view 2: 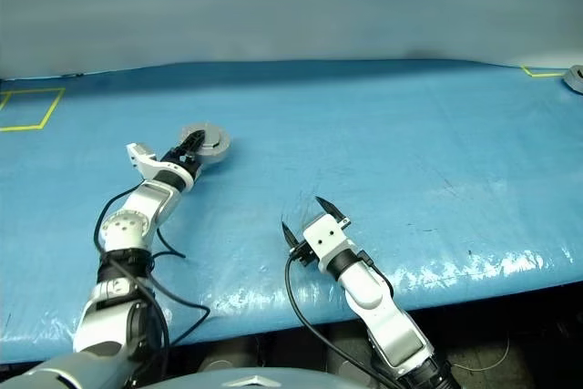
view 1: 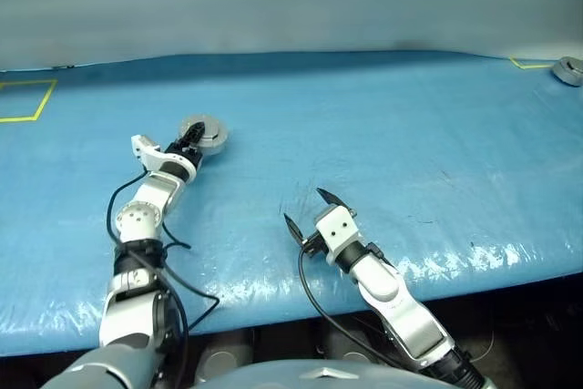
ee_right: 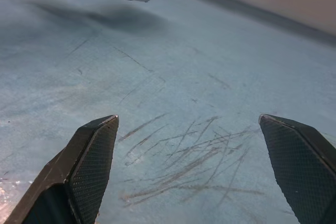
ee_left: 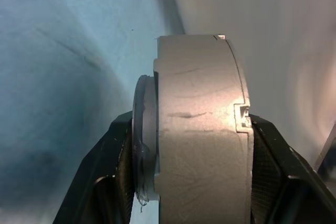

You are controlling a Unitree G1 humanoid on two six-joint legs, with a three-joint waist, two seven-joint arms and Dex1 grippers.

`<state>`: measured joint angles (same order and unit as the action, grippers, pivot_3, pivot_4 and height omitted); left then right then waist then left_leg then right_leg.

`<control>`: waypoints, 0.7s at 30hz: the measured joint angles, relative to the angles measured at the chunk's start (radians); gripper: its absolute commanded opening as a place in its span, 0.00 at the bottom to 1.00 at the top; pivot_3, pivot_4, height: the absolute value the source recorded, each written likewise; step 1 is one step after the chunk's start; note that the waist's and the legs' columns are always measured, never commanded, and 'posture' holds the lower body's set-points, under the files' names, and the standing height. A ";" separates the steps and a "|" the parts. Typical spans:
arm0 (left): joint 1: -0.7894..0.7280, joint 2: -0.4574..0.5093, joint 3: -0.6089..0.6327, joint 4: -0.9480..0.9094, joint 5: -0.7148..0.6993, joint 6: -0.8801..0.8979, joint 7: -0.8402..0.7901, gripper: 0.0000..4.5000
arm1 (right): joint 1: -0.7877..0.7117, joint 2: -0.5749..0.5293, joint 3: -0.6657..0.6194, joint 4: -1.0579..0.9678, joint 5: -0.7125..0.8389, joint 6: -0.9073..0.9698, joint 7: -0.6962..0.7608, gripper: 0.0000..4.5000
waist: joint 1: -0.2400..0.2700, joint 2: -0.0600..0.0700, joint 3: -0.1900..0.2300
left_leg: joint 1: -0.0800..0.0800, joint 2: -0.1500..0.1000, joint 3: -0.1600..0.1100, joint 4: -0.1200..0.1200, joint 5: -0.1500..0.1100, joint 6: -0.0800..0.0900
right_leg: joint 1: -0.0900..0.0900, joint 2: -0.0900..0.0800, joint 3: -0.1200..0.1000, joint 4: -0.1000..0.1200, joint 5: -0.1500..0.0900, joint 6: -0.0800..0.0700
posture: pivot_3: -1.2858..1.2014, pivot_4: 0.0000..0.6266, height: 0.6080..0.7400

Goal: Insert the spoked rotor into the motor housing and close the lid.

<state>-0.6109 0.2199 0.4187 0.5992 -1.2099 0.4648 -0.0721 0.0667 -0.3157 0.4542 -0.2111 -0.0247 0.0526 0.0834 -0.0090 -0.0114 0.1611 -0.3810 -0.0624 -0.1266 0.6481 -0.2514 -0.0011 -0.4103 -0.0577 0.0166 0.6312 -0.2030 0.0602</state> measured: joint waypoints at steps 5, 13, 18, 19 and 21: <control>-0.175 0.007 0.045 0.268 0.121 -0.079 -0.060 0.52 | 0.018 0.045 -0.026 0.008 -0.021 -0.001 0.014 1.00 | -0.010 -0.001 0.000 | 0.000 0.000 0.000 -0.001 0.000 0.001 | -0.002 0.000 0.001 0.000 0.000 0.000 | 0.52 0.24 1.00; -0.252 0.016 0.095 0.442 0.246 -0.094 -0.084 0.75 | 0.023 0.089 -0.046 0.009 -0.051 0.001 0.042 1.00 | -0.017 -0.001 0.000 | -0.001 0.001 0.000 -0.001 -0.001 0.001 | -0.003 -0.001 0.001 0.000 0.000 0.000 | 0.52 0.24 1.00; -0.177 0.039 0.113 0.325 0.268 0.015 -0.111 1.00 | 0.035 0.117 -0.054 0.008 -0.048 0.023 0.070 1.00 | -0.029 -0.001 0.000 | 0.003 0.002 0.002 -0.001 -0.001 0.001 | -0.001 -0.001 0.004 0.005 0.000 0.000 | 0.52 0.24 1.00; -0.148 0.047 0.107 0.283 0.275 0.050 -0.108 1.00 | 0.036 0.118 -0.055 0.007 -0.047 0.024 0.077 1.00 | -0.031 -0.001 -0.001 | 0.004 0.003 0.003 -0.001 -0.001 0.001 | -0.002 -0.001 0.005 0.006 0.000 0.000 | 0.52 0.24 1.00; -0.073 0.063 0.091 0.181 0.286 0.128 -0.106 1.00 | 0.038 0.119 -0.060 0.007 -0.047 0.027 0.094 1.00 | -0.038 0.000 -0.002 | 0.007 0.004 0.005 -0.001 -0.002 0.002 | -0.001 -0.001 0.007 0.010 -0.001 -0.001 | 0.52 0.24 1.00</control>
<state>-0.6841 0.2825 0.5101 0.7797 -0.9240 0.5933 -0.1779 0.1044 -0.1965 0.3946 -0.2042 -0.0713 0.0792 0.1775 -0.0473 -0.0116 0.1590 -0.3744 -0.0586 -0.1219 0.6476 -0.2530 0.0005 -0.4118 -0.0590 0.0241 0.6414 -0.2039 0.0594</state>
